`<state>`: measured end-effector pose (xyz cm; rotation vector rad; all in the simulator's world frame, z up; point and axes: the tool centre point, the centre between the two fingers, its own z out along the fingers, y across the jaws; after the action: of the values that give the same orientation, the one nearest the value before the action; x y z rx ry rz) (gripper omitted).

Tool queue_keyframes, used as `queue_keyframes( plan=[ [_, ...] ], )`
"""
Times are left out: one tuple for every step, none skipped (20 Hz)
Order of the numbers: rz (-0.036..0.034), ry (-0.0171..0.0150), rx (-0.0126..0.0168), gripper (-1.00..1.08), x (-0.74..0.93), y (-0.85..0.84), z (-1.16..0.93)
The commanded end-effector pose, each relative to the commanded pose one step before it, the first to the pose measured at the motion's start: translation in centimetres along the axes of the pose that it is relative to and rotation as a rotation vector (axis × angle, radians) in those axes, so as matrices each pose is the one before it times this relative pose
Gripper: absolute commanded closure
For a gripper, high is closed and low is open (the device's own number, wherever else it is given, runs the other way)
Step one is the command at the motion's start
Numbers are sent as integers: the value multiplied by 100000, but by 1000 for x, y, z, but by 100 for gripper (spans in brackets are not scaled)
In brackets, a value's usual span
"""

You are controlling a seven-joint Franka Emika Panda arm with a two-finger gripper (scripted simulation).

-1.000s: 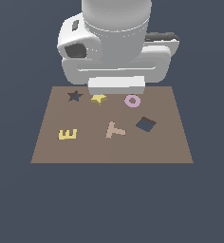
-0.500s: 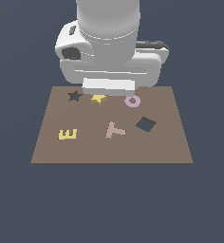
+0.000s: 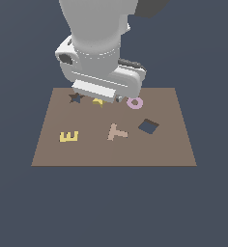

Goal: Insert a designated object into the corresponding slot on a board.

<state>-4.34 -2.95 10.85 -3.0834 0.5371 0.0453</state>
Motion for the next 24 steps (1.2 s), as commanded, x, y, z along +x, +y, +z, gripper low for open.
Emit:
queue_keyframes(
  plan=[
    [8448, 764, -74, -92, -634, 1061, 1366],
    [3045, 280, -19, -92, -218, 380, 494],
    [2862, 263, -18, -92, -205, 356, 466],
    [2679, 246, -16, -92, -193, 333, 437],
    [2498, 229, -15, -92, -180, 309, 409],
    [2317, 212, -14, -92, -167, 285, 381],
    [2136, 194, -11, -92, -154, 261, 353],
    [1954, 176, -8, -92, -142, 237, 325],
    [1774, 158, -6, -92, -129, 213, 296],
    [1591, 140, -4, -92, -117, 189, 267],
    [1406, 123, -2, -92, -104, 165, 238],
    [1223, 105, -1, -92, -91, 143, 208],
    [1034, 88, 0, -92, -78, 119, 177],
    [851, 72, 1, -92, -63, 98, 146],
    [664, 56, 1, -92, -49, 76, 114],
    [469, 39, 1, -92, -37, 52, 82],
    [284, 23, 1, -92, -22, 32, 49],
    [97, 8, 0, -92, -6, 12, 16],
    [-589, -127, -60, -92, 20, -43, -64],
    [0, 0, 0, -92, -3, -4, 30],
    [0, 0, 0, -92, -10, -13, 91],
    [82, 7, 19, -92, 7, 16, 143],
    [67, 5, 15, -92, -5, 1, 206],
    [67, 5, 15, -92, -13, -6, 267]
  ],
)
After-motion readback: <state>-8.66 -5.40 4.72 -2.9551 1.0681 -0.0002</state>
